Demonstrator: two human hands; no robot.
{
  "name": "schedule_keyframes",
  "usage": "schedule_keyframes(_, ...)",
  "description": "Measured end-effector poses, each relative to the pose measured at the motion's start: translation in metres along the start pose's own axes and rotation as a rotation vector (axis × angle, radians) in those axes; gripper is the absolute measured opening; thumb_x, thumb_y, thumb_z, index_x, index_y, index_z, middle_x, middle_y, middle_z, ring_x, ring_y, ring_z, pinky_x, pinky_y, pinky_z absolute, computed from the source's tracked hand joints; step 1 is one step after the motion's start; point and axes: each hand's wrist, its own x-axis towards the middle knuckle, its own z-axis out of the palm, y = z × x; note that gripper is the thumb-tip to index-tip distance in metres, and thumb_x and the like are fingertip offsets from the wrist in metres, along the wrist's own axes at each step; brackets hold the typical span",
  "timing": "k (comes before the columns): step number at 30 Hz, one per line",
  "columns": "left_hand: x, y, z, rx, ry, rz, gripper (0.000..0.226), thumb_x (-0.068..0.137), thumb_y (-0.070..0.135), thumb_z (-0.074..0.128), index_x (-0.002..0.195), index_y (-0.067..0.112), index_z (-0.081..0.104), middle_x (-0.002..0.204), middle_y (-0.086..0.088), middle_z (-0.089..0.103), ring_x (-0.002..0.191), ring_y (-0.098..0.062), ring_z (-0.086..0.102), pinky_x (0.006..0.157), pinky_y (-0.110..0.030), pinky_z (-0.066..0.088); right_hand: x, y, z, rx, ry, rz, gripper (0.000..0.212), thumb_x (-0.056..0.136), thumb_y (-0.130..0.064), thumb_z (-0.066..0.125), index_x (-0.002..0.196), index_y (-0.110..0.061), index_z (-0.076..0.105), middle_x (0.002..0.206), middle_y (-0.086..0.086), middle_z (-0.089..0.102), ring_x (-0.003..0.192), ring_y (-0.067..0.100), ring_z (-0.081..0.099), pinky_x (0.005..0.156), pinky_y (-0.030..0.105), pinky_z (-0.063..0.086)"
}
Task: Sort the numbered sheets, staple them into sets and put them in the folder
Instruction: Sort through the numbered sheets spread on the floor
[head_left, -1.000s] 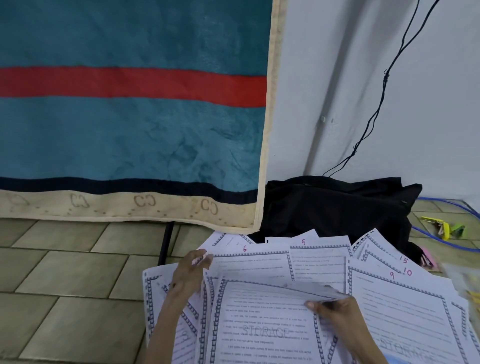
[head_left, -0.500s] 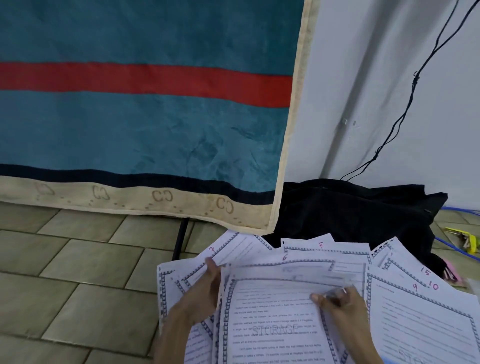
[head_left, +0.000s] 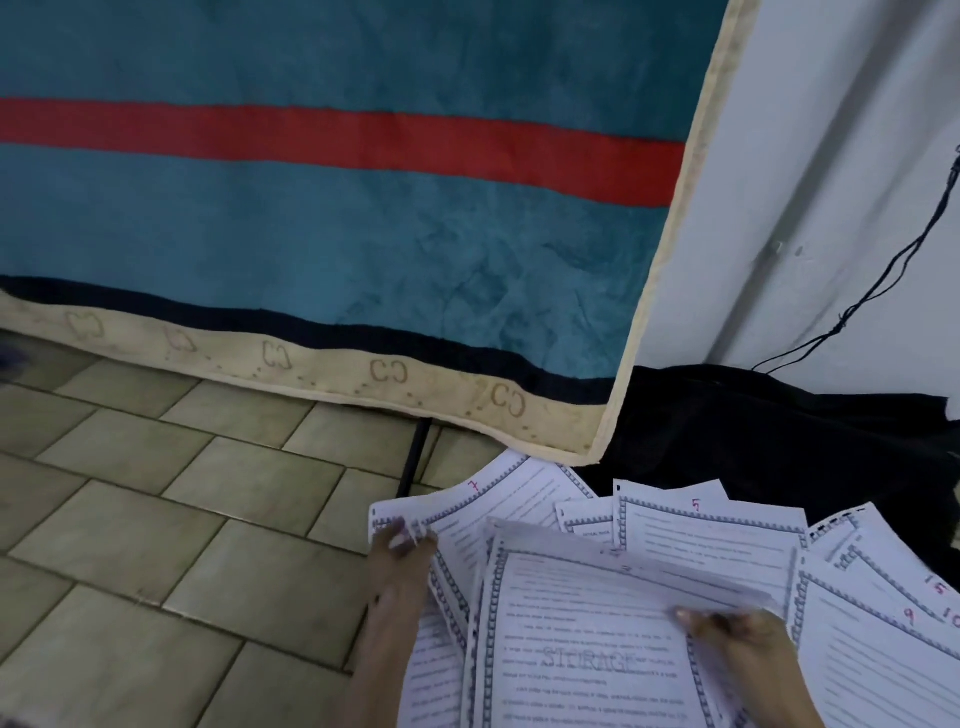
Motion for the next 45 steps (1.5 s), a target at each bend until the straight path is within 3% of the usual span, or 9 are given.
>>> schedule_keyframes(6, -0.012, 0.012, -0.003, 0.19, -0.008, 0.281, 0.034, 0.078, 0.002, 0.07, 0.107, 0.009, 0.054, 0.089, -0.006, 0.063, 0.089, -0.028, 0.062, 0.066, -0.026, 0.047, 0.0, -0.015, 0.003, -0.074, -0.085, 0.004, 0.02, 0.066, 0.009, 0.077, 0.07, -0.009, 0.07, 0.066, -0.004, 0.071, 0.069, 0.015, 0.066, 0.053, 0.013, 0.048)
schedule_keyframes(10, 0.004, 0.014, -0.007, 0.528, 0.02, 0.411, 0.035, 0.076, 0.019, 0.075, 0.108, 0.018, 0.062, 0.096, -0.006, 0.066, 0.089, -0.024, 0.062, 0.062, -0.022, 0.04, -0.002, -0.015, 0.003, -0.131, -0.144, -0.012, 0.066, 0.028, -0.052, 0.091, 0.069, -0.005, 0.073, 0.067, 0.004, 0.073, 0.069, 0.011, 0.067, 0.055, 0.011, 0.048)
schedule_keyframes(15, 0.006, 0.022, -0.007, 0.745, 0.074, 0.435, 0.019, 0.084, 0.022, 0.065, 0.103, 0.02, 0.063, 0.098, -0.003, 0.069, 0.095, -0.024, 0.062, 0.069, -0.025, 0.037, 0.0, -0.013, 0.006, -0.131, -0.128, 0.017, 0.021, 0.067, 0.012, 0.075, 0.077, -0.006, 0.072, 0.063, -0.009, 0.073, 0.083, 0.023, 0.066, 0.068, 0.022, 0.055)
schedule_keyframes(19, -0.004, 0.018, -0.005, 0.805, 0.13, 0.474, 0.023, 0.092, 0.033, 0.054, 0.108, 0.019, 0.062, 0.101, -0.004, 0.068, 0.095, -0.024, 0.062, 0.076, -0.029, 0.042, -0.001, -0.015, 0.004, -0.101, -0.111, 0.039, 0.016, 0.072, 0.011, 0.071, 0.068, -0.002, 0.064, 0.058, -0.006, 0.07, 0.053, 0.008, 0.064, 0.052, 0.01, 0.049)
schedule_keyframes(26, -0.004, 0.012, -0.002, 0.756, 0.205, 0.84, 0.005, 0.081, 0.019, 0.068, 0.082, 0.016, 0.072, 0.09, -0.006, 0.064, 0.084, -0.029, 0.056, 0.067, -0.04, 0.05, 0.006, -0.011, 0.006, -0.471, 0.038, -0.055, 0.066, 0.078, -0.005, 0.073, 0.136, -0.016, 0.044, 0.112, 0.009, 0.061, 0.099, 0.029, 0.056, 0.089, 0.043, 0.045)
schedule_keyframes(30, -0.03, 0.01, 0.008, 0.751, 0.037, 1.129, 0.02, 0.082, 0.034, 0.053, 0.085, 0.026, 0.071, 0.091, 0.007, 0.066, 0.087, -0.007, 0.051, 0.067, -0.027, 0.045, 0.002, -0.008, 0.022, -0.716, 0.072, -0.319, 0.054, 0.082, 0.007, 0.061, 0.125, -0.024, 0.053, 0.109, 0.018, 0.058, 0.088, 0.026, 0.053, 0.083, 0.043, 0.047)
schedule_keyframes(34, -0.066, 0.0, 0.022, 0.634, -0.324, 0.884, 0.034, 0.091, 0.047, 0.049, 0.111, 0.026, 0.066, 0.108, 0.019, 0.062, 0.097, 0.018, 0.049, 0.086, -0.001, 0.035, -0.01, -0.034, 0.064, -0.111, -0.32, 0.122, 0.035, 0.1, -0.038, 0.036, 0.096, -0.022, 0.067, 0.093, 0.004, 0.075, 0.09, 0.016, 0.065, 0.078, 0.033, 0.047)
schedule_keyframes(39, -0.08, -0.019, 0.024, 0.544, -0.487, 0.664, 0.014, 0.09, 0.053, 0.044, 0.102, 0.055, 0.049, 0.099, 0.038, 0.061, 0.1, 0.016, 0.054, 0.082, -0.004, 0.041, -0.017, -0.049, 0.107, -0.212, -0.379, 0.075, 0.035, 0.089, -0.039, 0.059, 0.069, -0.011, 0.068, 0.067, 0.003, 0.069, 0.063, 0.008, 0.063, 0.059, 0.018, 0.044)
schedule_keyframes(45, -0.07, -0.012, -0.007, -0.1, 0.142, 0.252, 0.016, 0.096, 0.018, 0.049, 0.095, 0.021, 0.065, 0.096, 0.002, 0.068, 0.086, -0.01, 0.063, 0.064, -0.018, 0.044, -0.022, -0.034, 0.115, -0.241, -0.27, -0.146, 0.021, 0.089, -0.02, 0.061, 0.099, -0.038, 0.055, 0.077, -0.006, 0.061, 0.063, 0.003, 0.06, 0.063, 0.022, 0.05)
